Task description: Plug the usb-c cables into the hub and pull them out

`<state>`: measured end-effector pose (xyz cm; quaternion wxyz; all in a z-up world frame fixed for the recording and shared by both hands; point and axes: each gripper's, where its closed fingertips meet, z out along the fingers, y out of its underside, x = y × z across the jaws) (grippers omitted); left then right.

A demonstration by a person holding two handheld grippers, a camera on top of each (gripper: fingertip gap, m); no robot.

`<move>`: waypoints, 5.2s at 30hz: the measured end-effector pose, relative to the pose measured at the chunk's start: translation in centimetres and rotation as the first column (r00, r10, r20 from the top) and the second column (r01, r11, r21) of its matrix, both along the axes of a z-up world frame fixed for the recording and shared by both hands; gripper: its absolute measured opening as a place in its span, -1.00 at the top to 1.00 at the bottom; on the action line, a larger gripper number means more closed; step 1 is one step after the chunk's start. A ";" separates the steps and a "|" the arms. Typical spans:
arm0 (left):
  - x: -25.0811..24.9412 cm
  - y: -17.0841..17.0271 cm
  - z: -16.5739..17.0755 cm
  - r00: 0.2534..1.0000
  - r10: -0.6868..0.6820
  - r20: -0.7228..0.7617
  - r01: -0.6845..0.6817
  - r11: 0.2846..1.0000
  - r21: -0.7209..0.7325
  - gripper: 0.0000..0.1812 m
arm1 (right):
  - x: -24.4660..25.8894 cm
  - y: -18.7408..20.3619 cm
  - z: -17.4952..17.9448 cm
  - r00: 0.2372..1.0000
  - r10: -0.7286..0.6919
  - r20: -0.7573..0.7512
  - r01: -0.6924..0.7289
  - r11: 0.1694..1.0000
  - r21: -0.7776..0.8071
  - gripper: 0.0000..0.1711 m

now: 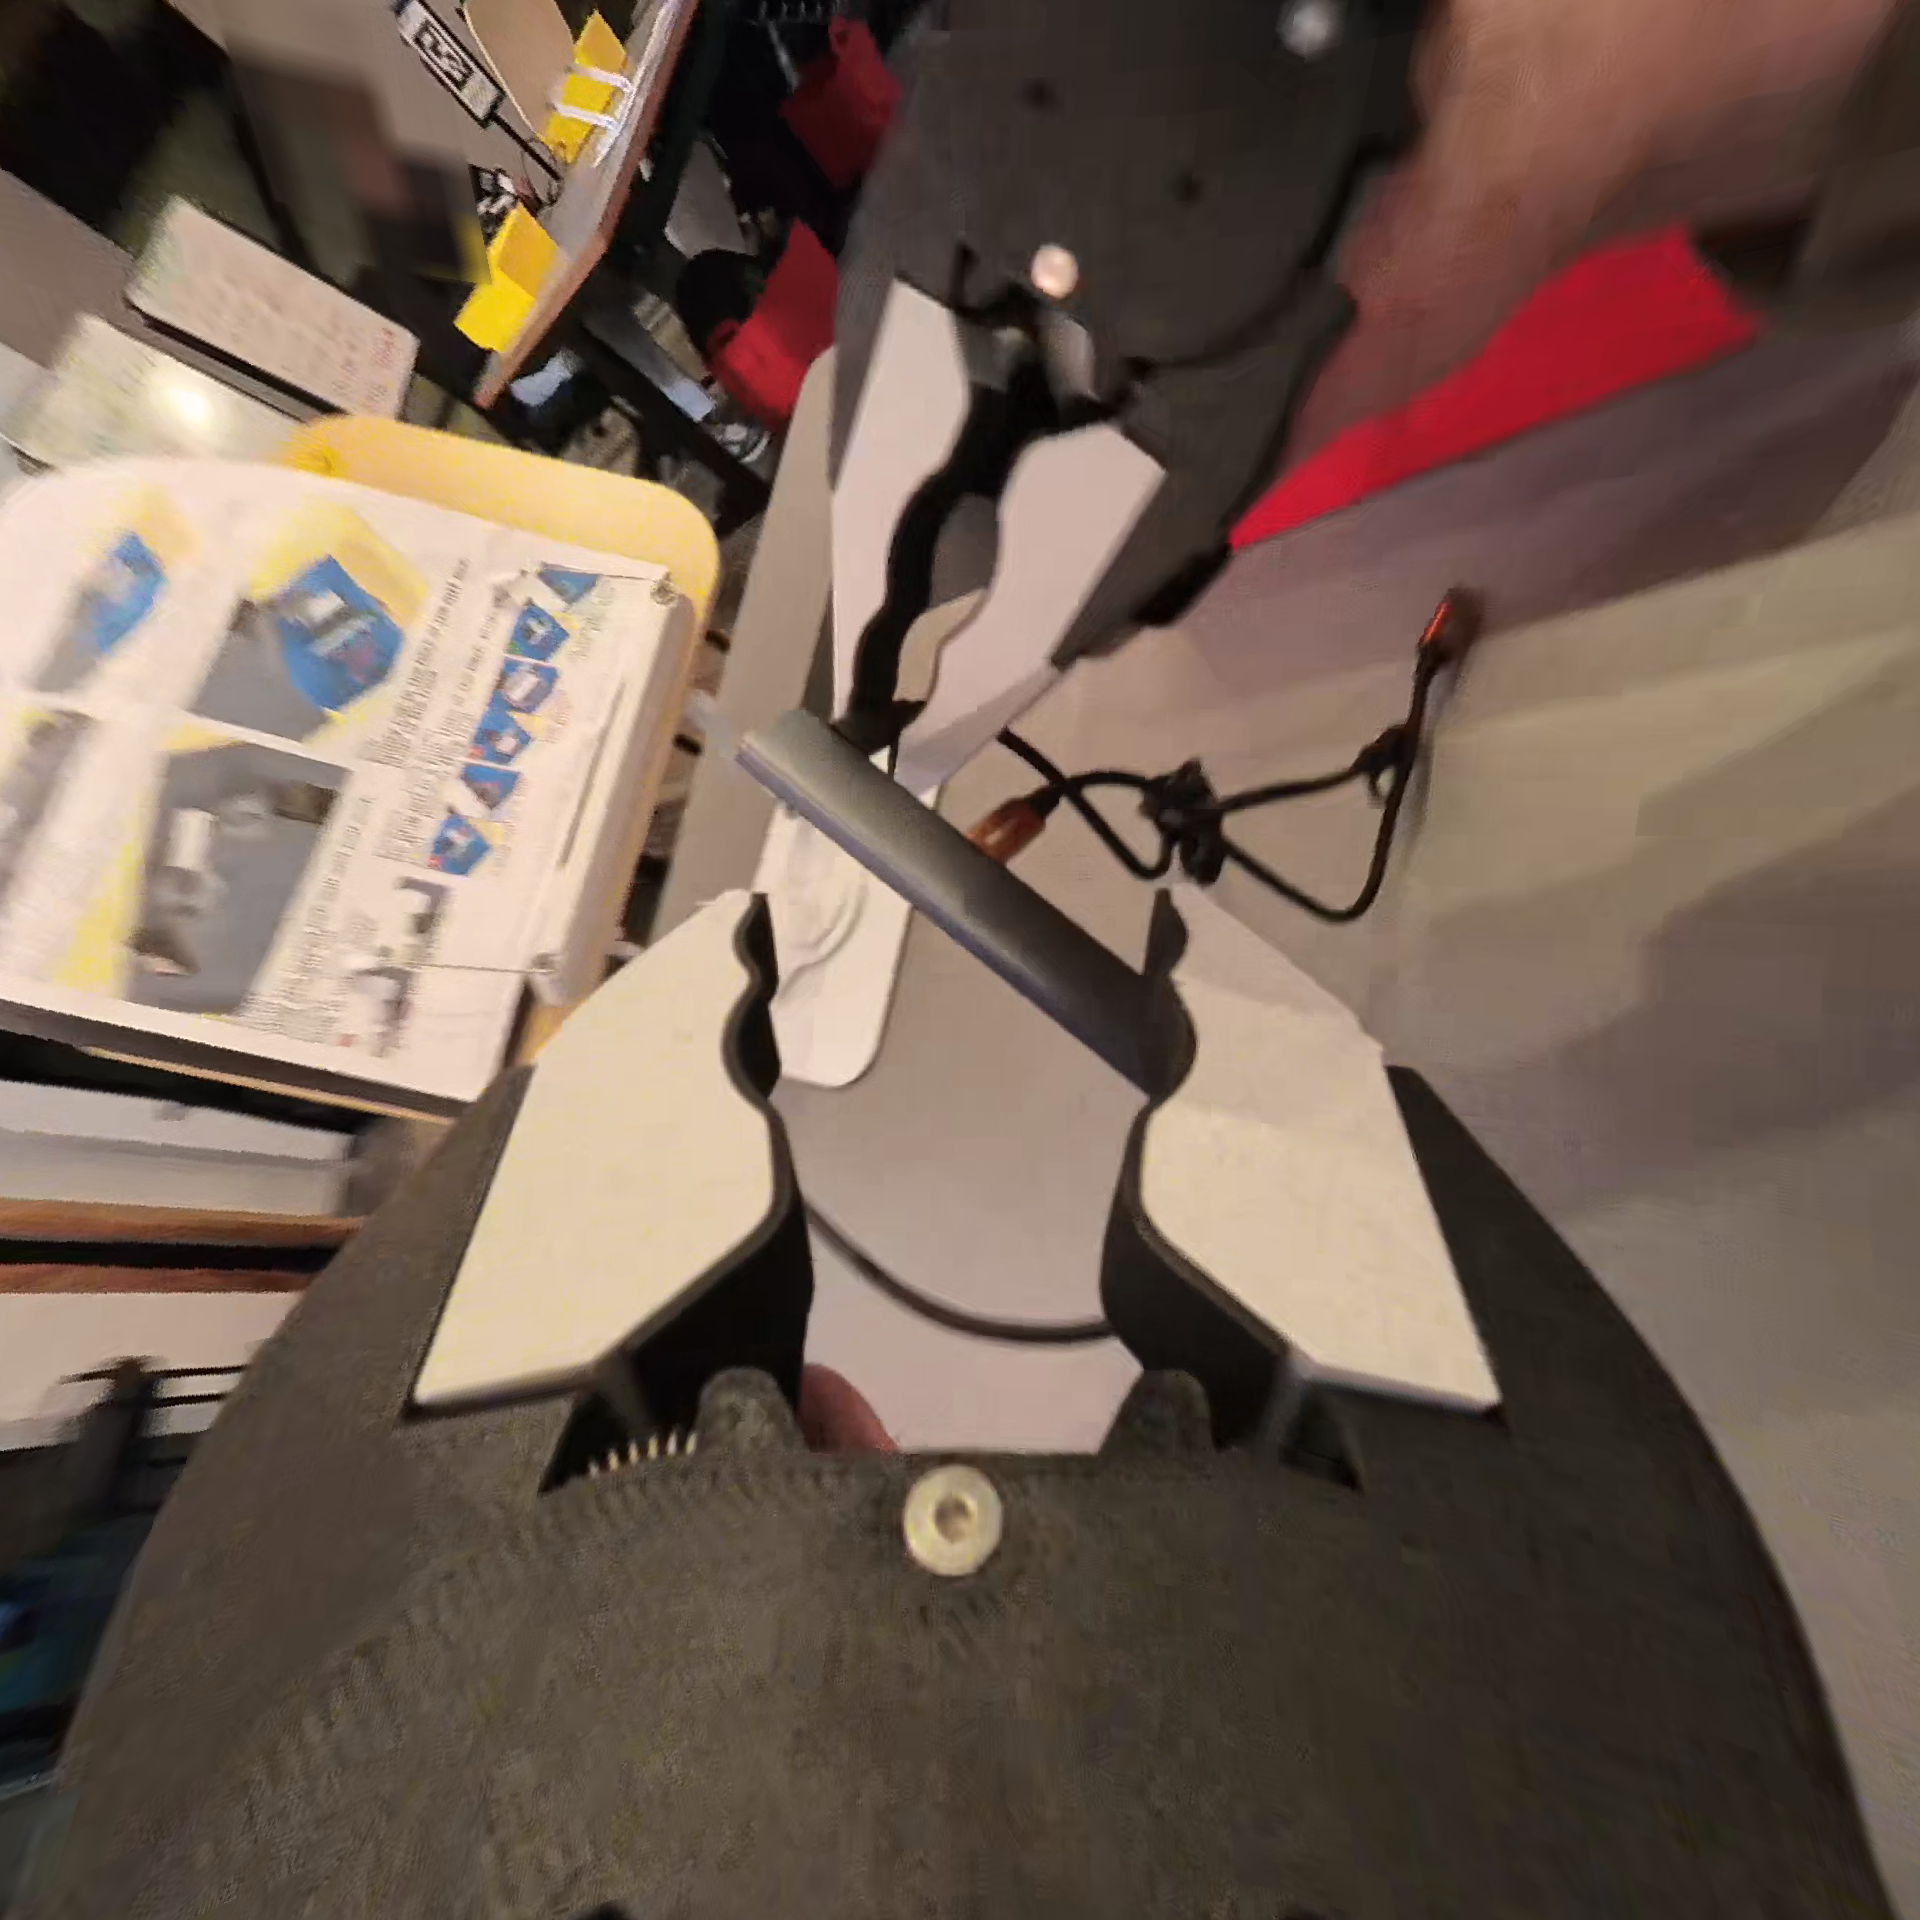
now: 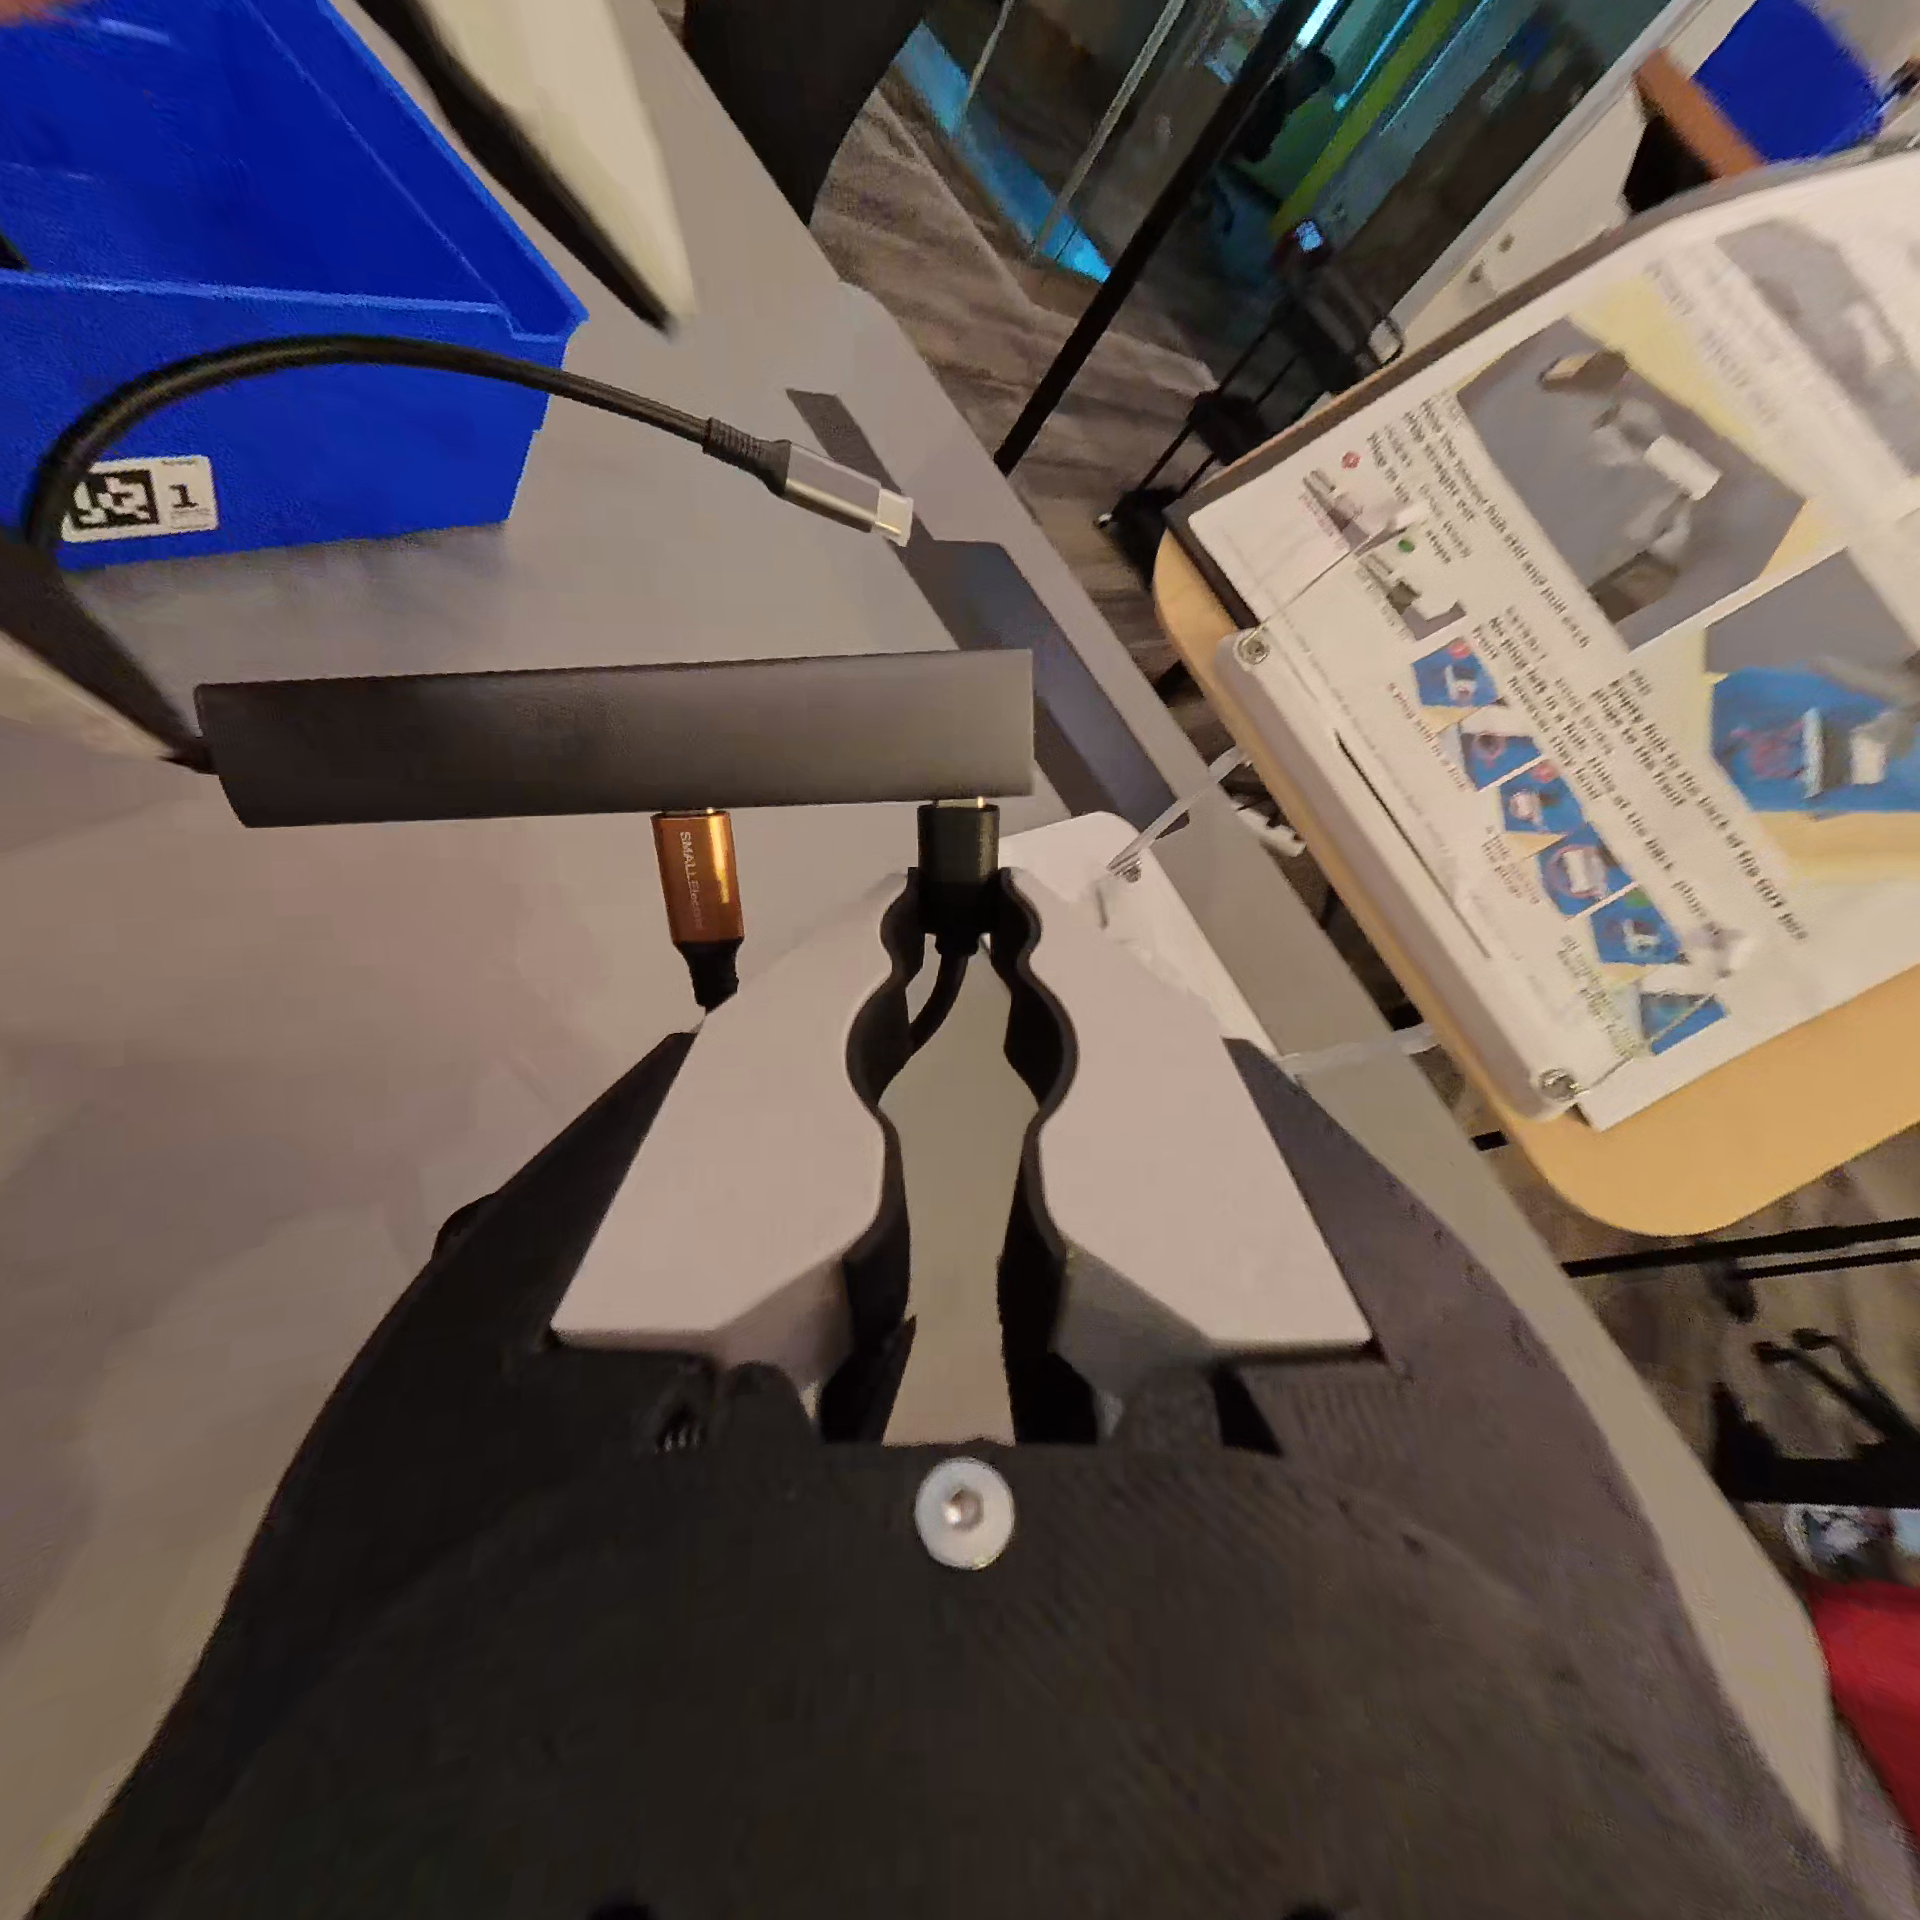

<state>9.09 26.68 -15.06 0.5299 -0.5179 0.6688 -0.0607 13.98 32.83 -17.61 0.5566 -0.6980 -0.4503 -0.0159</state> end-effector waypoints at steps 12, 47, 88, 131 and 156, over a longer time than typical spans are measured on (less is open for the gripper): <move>0.2 -0.1 -1.4 0.909 0.364 -0.203 -0.150 0.741 0.655 -0.08 | 0.1 0.8 -1.4 0.987 -0.077 -0.141 0.030 0.952 -0.305 0.89; -0.2 6.9 -1.1 0.809 0.494 -0.317 -0.055 0.602 0.796 0.89 | -0.6 -1.0 2.3 0.935 0.002 -0.355 -0.091 0.968 -0.234 0.86; 0.3 7.0 -3.1 0.910 0.377 -0.175 -0.275 0.861 0.427 0.89 | -3.8 -0.9 0.2 0.887 -0.110 -0.448 0.046 0.987 -0.152 0.89; 0.5 7.2 -3.7 0.854 0.415 -0.315 -0.158 0.783 0.601 0.88 | -4.3 -2.1 -0.7 0.874 -0.015 -0.485 -0.143 0.947 -0.287 0.90; -3.7 10.6 -5.6 0.815 0.494 -0.303 -0.325 0.822 0.467 0.90 | -2.9 -3.1 2.1 0.727 0.006 -0.686 -0.233 0.943 -0.238 0.90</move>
